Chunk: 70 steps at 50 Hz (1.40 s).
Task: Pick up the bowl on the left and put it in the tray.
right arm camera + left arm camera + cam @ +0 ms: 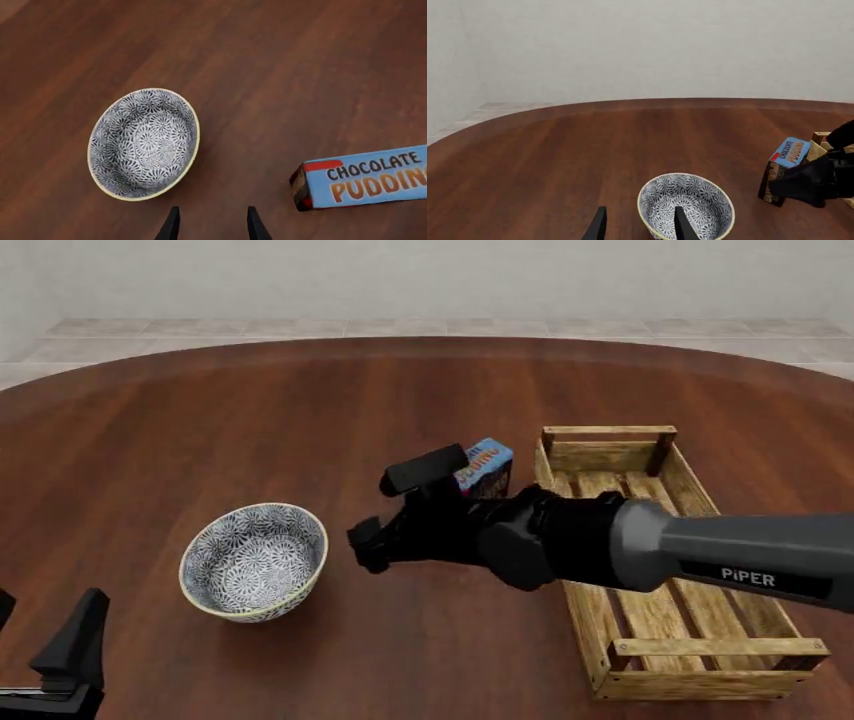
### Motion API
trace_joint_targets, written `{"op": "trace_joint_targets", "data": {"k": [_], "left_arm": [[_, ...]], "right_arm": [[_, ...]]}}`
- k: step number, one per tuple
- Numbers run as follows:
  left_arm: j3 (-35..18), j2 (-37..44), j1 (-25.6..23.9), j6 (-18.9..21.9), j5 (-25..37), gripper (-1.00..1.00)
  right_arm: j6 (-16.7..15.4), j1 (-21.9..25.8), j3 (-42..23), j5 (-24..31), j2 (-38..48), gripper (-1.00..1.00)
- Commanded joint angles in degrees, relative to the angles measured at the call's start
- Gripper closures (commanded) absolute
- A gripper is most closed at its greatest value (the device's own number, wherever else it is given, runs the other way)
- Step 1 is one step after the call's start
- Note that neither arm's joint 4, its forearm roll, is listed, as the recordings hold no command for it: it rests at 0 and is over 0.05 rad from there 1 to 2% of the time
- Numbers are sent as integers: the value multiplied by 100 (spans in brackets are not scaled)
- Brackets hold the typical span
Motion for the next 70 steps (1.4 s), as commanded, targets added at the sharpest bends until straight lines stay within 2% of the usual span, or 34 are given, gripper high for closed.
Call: {"op": "trace_joint_targets", "data": {"k": [1, 4, 12, 30, 32, 33, 34, 38, 42, 46, 55, 61, 62, 65, 67, 69, 70], "left_arm": [[0, 0, 0, 0, 0, -100], [0, 0, 0, 0, 0, -100], [0, 0, 0, 0, 0, -100], [0, 0, 0, 0, 0, -100], [0, 0, 0, 0, 0, -100], [0, 0, 0, 0, 0, -100], [0, 0, 0, 0, 0, -100], [0, 0, 0, 0, 0, -100], [0, 0, 0, 0, 0, -100], [0, 0, 0, 0, 0, -100], [0, 0, 0, 0, 0, -100], [0, 0, 0, 0, 0, -100], [0, 0, 0, 0, 0, -100], [0, 0, 0, 0, 0, -100], [0, 0, 0, 0, 0, -100], [0, 0, 0, 0, 0, -100], [0, 0, 0, 0, 0, -100]], "right_arm": [[234, 135, -592, 121, 582, -100], [315, 276, -670, 149, 631, -100], [279, 214, -1083, 394, 854, -100], [656, 303, -1878, 552, 1678, -100], [628, 201, -2105, 664, 1852, -100], [759, 265, -2158, 653, 1929, -100], [695, 208, -2273, 718, 2013, -100], [838, 175, -2689, 860, 2443, -100], [795, 93, -3037, 978, 2798, -100], [902, 88, -3283, 1044, 3079, -100], [826, 0, -3998, 1418, 3757, -100], [795, 128, -4096, 1475, 3953, -100], [748, 242, -3989, 1408, 3930, 100], [636, 357, -3908, 1371, 3925, 100], [538, 194, -3974, 1409, 3949, 100], [557, 315, -3765, 1279, 3810, 100], [445, 232, -3788, 1309, 3793, 100]]}}
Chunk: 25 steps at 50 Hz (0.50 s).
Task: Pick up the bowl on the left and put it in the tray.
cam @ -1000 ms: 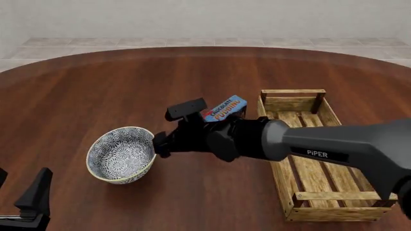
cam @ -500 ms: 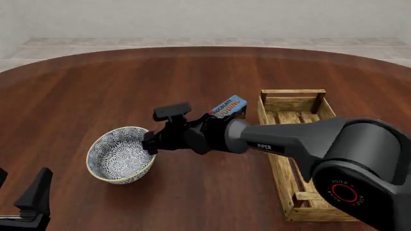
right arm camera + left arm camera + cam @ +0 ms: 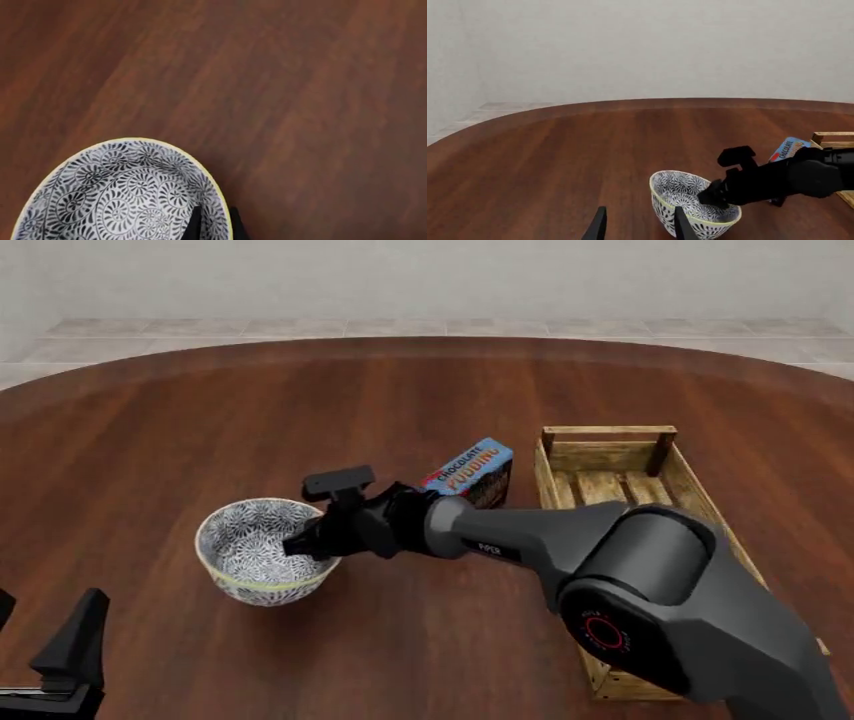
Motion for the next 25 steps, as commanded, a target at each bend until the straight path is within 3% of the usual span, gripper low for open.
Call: {"op": "trace_joint_targets", "data": {"k": [1, 11, 13, 14, 15, 16, 17, 18, 19, 25], "left_arm": [[0, 0, 0, 0, 0, -100], [0, 0, 0, 0, 0, -100], [0, 0, 0, 0, 0, -100], [0, 0, 0, 0, 0, -100], [0, 0, 0, 0, 0, -100], [0, 0, 0, 0, 0, -100], [0, 0, 0, 0, 0, -100], [0, 0, 0, 0, 0, -100], [0, 0, 0, 0, 0, -100], [0, 0, 0, 0, 0, -100]], "right_arm": [[-233, 165, 230, -103, 241, 100], [-686, 117, 836, -312, -405, 100], [-947, -10, 944, -333, -583, 100], [-1224, -150, 969, -321, -651, 100], [-1807, -610, 972, -354, -707, 100], [-1850, -602, 1023, -382, -744, 100], [-1609, -335, 1118, -379, -801, 100], [-1618, -355, 1154, -392, -834, 100], [-1898, -575, 1216, -462, -917, 100], [-1785, -390, 1421, -511, -1125, 100]]}}
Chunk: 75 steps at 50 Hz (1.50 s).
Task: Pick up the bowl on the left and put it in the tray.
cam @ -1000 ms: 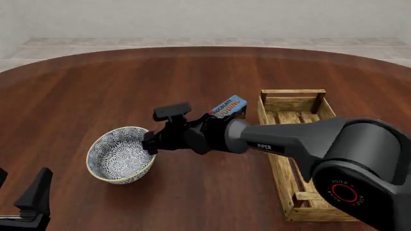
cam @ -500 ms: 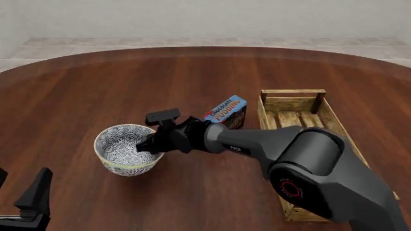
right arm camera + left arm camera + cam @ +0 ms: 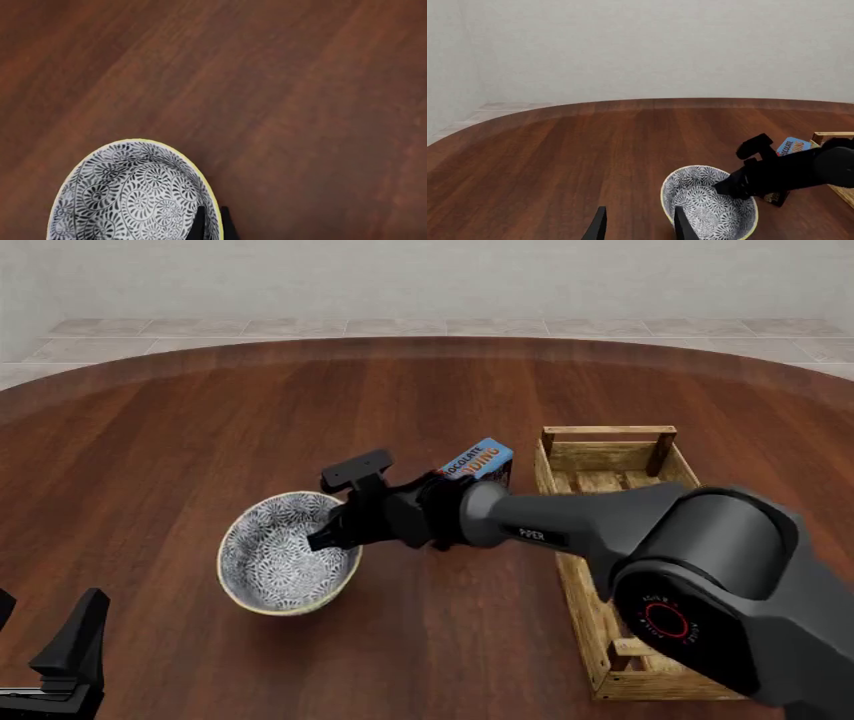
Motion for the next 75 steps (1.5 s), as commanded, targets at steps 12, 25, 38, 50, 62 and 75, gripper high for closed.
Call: {"op": "trace_joint_targets", "data": {"k": [12, 25, 38, 50, 62, 75], "left_arm": [[0, 0, 0, 0, 0, -100], [0, 0, 0, 0, 0, -100], [0, 0, 0, 0, 0, -100], [0, 0, 0, 0, 0, -100], [0, 0, 0, 0, 0, -100], [0, 0, 0, 0, 0, -100]], "right_arm": [[-517, -174, 934, -347, -768, 100], [-618, -41, 1400, -477, -1330, 100], [-764, 74, 1881, -586, -1991, 100], [-900, 264, 2257, -680, -2487, 100], [-1000, 356, 2645, -780, -2994, 100], [-1069, 446, 3046, -884, -3483, 100]]}}
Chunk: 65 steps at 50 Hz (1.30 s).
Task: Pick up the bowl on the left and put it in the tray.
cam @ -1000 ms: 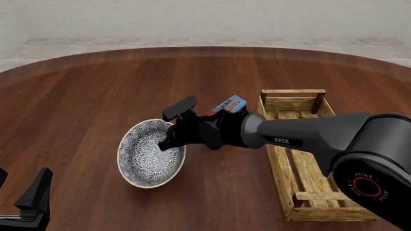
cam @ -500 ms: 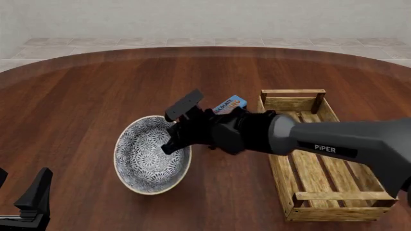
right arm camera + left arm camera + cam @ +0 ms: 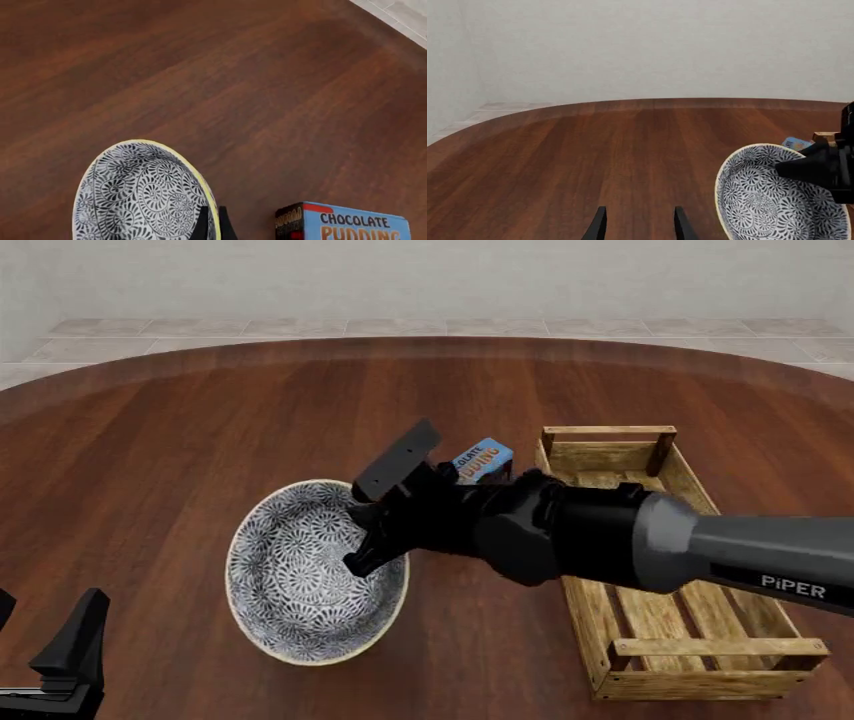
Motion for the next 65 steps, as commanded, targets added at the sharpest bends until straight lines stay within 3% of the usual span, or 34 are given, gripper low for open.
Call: {"op": "trace_joint_targets", "data": {"k": [1, 23, 39, 65], "left_arm": [[0, 0, 0, 0, 0, -100], [0, 0, 0, 0, 0, -100], [0, 0, 0, 0, 0, -100], [0, 0, 0, 0, 0, -100]], "right_arm": [[-59, 80, 352, -95, -508, 100], [-210, 159, 963, -191, -1528, 100], [-119, 153, 1461, -148, -2533, 100], [452, -359, 1734, 420, -4257, 100]]}}
